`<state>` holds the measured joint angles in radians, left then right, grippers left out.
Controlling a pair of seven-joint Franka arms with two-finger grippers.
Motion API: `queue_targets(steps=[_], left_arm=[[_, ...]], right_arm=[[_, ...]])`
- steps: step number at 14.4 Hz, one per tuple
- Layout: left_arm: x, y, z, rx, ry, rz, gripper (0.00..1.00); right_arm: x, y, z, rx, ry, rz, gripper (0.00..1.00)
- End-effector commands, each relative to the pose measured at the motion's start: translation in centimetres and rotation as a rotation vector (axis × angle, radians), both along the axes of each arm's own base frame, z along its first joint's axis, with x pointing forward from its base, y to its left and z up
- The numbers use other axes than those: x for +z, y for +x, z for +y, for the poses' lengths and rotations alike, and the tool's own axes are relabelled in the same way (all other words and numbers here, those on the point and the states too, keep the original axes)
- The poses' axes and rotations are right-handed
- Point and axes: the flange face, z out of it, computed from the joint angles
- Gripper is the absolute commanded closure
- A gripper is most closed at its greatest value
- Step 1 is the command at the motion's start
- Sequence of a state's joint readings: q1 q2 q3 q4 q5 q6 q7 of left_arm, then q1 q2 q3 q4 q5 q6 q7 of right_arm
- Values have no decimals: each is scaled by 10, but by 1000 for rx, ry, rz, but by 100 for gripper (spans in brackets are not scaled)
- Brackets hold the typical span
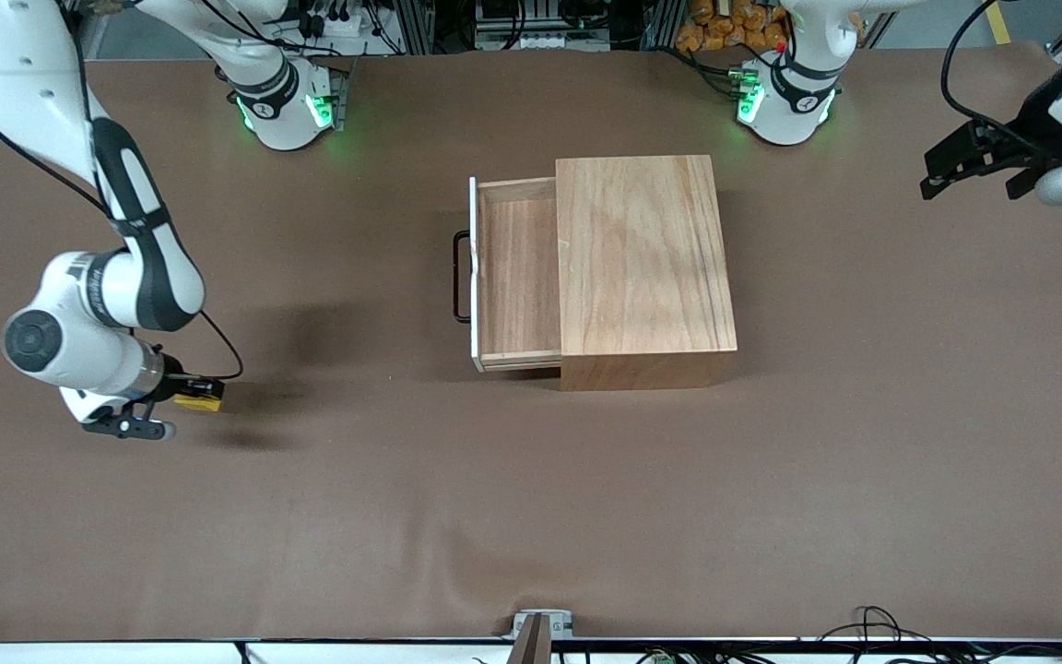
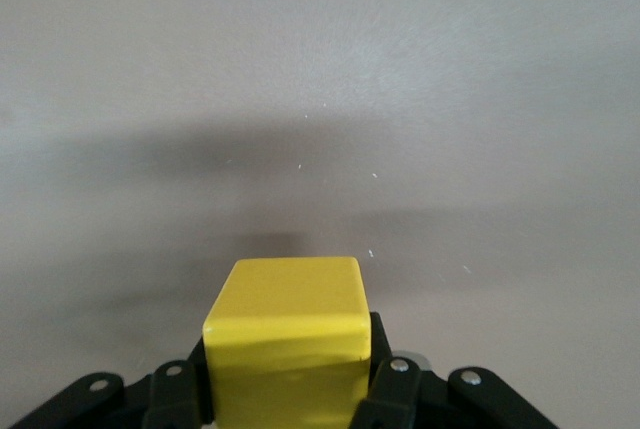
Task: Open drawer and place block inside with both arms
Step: 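Grasp the yellow cube with the right gripper while the left gripper retracts, then carry the yellow cube with the right gripper over the open drawer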
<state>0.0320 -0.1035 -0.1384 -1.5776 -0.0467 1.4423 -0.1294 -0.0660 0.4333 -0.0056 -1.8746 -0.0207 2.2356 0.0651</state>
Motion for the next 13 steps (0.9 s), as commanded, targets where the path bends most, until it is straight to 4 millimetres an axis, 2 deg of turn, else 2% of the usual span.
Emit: queue_targets(steps=[1, 6, 9, 11, 13], left_arm=[[-1, -7, 13, -6, 23, -22, 0], [3, 18, 25, -5, 12, -38, 0], [5, 35, 27, 1, 6, -47, 0], [2, 37, 26, -1, 5, -42, 0], [0, 40, 28, 1, 3, -38, 0]], right_arm=[[76, -14, 1, 60, 17, -8, 84], [188, -37, 13, 158, 45, 102, 83], [242, -43, 49, 193, 122, 152, 83], [257, -44, 86, 229, 133, 152, 83], [259, -48, 130, 205, 129, 153, 83]])
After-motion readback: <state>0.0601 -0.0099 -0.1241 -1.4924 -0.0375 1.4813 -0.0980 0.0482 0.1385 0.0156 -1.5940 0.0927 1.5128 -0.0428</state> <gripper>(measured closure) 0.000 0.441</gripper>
